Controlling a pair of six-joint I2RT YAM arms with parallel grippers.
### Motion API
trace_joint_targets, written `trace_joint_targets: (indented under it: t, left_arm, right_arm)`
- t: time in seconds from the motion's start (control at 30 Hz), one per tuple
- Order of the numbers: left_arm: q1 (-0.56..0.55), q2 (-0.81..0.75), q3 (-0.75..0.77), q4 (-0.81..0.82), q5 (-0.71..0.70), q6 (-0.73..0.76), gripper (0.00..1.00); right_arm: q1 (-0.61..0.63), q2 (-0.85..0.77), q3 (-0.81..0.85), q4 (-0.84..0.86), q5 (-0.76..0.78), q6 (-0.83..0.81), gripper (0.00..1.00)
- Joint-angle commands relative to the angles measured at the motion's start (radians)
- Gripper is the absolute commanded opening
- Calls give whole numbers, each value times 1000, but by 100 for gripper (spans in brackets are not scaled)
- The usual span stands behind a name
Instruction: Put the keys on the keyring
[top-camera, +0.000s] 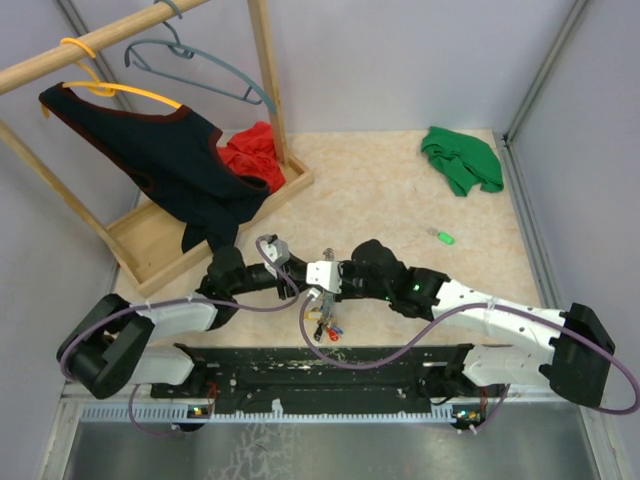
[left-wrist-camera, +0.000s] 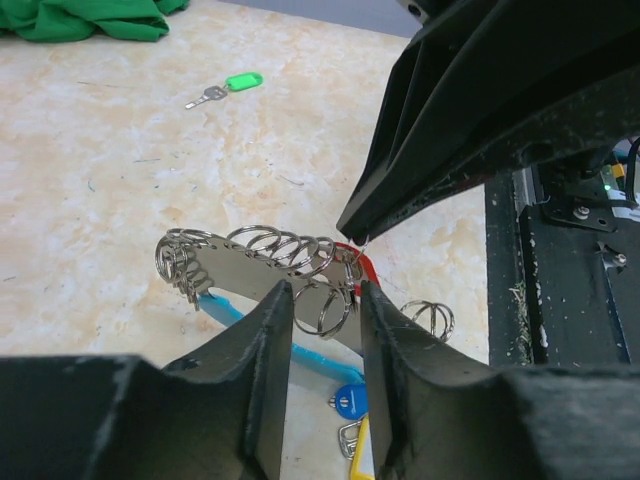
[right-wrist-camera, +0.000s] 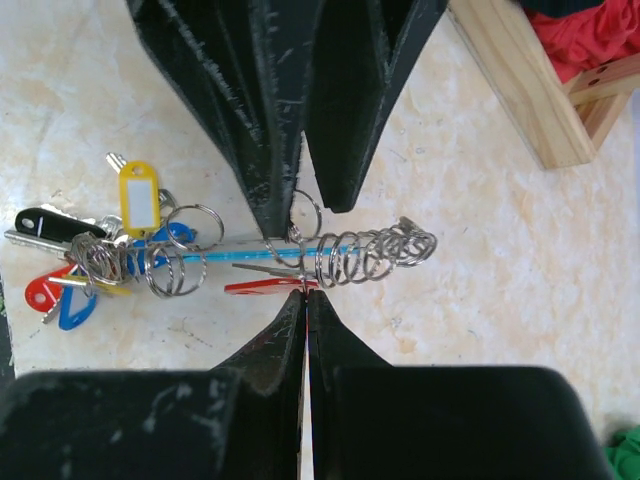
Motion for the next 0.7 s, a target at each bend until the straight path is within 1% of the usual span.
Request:
trace_joint_targets:
  t: [0.0, 0.1, 0.3, 0.47, 0.67]
  left_arm:
    - [2, -49, -45, 50, -38, 6, 41]
    - [2, -77, -80, 65, -68, 12, 46]
    - [2, -97, -134, 73, -135, 20, 49]
    - [2, -56, -128, 127, -132, -4, 49]
    - [2, 31, -98, 186, -125, 30, 48]
  right_arm:
    - [9, -26, 88, -39, 5, -35, 0]
    - [9, -27, 98, -44, 2, -47, 0]
    - [9, -29, 100, -47, -9, -59, 0]
    - [9, -28, 99, -48, -21, -63, 0]
    - [9, -28, 99, -53, -29, -65, 0]
